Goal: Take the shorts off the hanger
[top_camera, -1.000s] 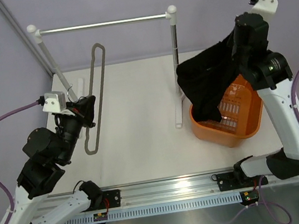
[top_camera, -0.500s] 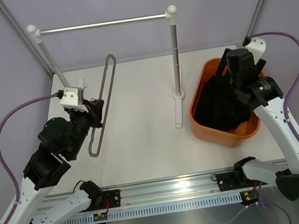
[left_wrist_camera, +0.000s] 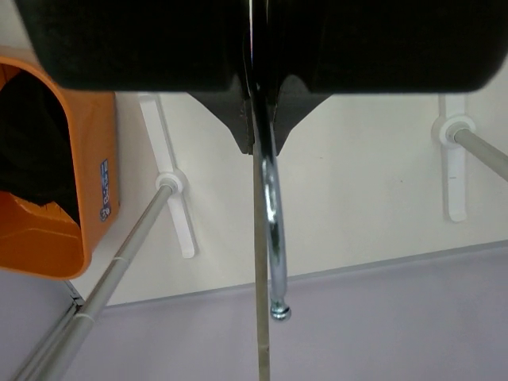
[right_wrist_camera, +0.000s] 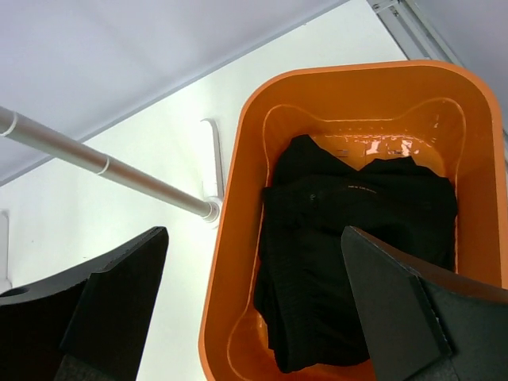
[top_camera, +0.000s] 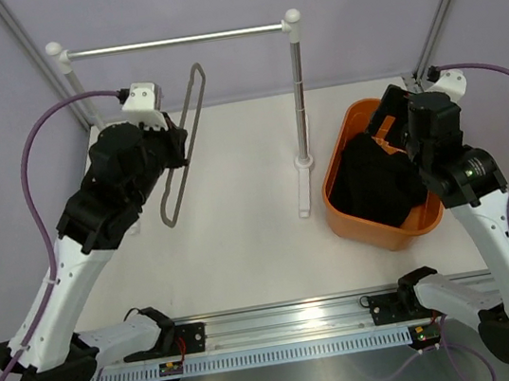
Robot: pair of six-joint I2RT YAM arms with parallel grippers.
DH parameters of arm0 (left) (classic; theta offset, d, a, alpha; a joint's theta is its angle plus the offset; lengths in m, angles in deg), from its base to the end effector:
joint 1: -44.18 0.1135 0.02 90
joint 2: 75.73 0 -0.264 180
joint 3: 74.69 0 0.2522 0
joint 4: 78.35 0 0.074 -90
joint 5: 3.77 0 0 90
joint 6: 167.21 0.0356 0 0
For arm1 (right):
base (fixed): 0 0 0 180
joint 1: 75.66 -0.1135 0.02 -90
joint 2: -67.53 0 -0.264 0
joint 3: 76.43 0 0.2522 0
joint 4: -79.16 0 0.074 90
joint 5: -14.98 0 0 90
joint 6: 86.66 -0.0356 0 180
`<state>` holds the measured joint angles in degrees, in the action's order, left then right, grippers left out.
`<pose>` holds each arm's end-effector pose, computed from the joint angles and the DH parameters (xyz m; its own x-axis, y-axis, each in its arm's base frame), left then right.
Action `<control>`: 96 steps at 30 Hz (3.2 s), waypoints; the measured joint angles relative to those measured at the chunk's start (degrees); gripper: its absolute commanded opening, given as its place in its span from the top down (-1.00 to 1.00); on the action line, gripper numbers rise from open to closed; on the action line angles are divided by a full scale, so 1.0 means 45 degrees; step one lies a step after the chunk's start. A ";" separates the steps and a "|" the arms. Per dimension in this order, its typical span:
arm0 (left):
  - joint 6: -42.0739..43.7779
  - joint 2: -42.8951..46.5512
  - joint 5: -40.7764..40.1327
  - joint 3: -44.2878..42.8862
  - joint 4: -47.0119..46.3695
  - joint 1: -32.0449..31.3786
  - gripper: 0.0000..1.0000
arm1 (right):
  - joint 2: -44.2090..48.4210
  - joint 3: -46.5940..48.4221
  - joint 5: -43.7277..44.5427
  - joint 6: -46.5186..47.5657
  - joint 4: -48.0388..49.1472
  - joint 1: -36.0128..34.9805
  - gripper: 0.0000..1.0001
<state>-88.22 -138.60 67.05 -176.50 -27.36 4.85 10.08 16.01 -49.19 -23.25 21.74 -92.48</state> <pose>0.1629 -0.1184 0.4845 -0.2254 -0.0485 -0.9731 0.3128 0.9423 -0.1194 0.1793 0.0380 0.4402 -0.2706 0.3391 -0.9010 0.2753 0.9241 0.2651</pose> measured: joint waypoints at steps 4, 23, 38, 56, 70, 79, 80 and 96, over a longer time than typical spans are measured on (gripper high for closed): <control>-0.0204 -0.1292 0.1404 -0.1375 0.0170 0.1491 1.00 | 0.0282 -0.0204 -0.0461 0.0058 0.0097 0.0000 -0.99; -0.0291 -0.6076 0.3949 -0.6363 0.0986 0.3434 1.00 | 0.0340 -0.0452 -0.2351 0.0248 0.0680 0.0005 -0.98; -0.0301 -0.7669 0.4469 -0.8174 0.0646 0.3973 1.00 | 0.0068 -0.0452 -0.2977 0.0447 0.0855 0.0005 -0.97; -0.0583 -0.8733 0.4527 -0.8165 0.0345 0.4080 1.00 | -0.0131 -0.0452 -0.3298 0.0534 0.1103 0.0005 -0.97; -0.0933 -0.7888 0.4483 -0.6727 -0.0534 0.4095 0.25 | -0.0024 -0.0452 -0.3444 0.0549 0.1107 0.0000 -0.98; -0.0981 -0.6533 0.4454 -0.6193 -0.0641 0.4104 -0.09 | 0.0126 -0.0452 -0.3657 0.0627 0.1175 0.0005 -0.99; -0.0952 -0.6309 0.4449 -0.6062 -0.0627 0.4099 -0.12 | 0.0131 -0.0452 -0.3667 0.0631 0.1185 0.0005 -0.99; -0.0908 -0.1273 0.3449 -0.1710 -0.0442 0.4075 -0.38 | 0.0763 -0.1729 -0.4677 0.0729 0.1826 0.0000 -0.99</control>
<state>-92.30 -144.32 82.57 -184.19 -29.35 23.19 13.51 8.23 -70.24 -19.97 29.96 -92.48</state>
